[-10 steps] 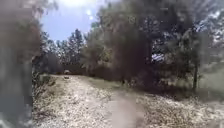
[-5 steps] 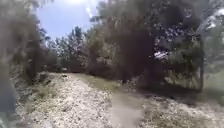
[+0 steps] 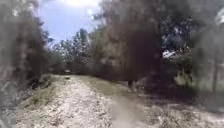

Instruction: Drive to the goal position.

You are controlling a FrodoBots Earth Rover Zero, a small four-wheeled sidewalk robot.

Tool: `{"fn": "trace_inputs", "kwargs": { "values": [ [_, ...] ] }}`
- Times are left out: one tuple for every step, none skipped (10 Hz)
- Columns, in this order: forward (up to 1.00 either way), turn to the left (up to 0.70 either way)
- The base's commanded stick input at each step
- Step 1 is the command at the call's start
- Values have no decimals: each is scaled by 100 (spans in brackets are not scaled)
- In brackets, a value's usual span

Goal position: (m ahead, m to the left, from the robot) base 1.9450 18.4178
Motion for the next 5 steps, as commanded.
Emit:
{"fn": "trace_inputs", "kwargs": {
  "values": [
    [68,0],
    [67,0],
    [67,0],
    [67,0],
    [67,0]
  ]
}}
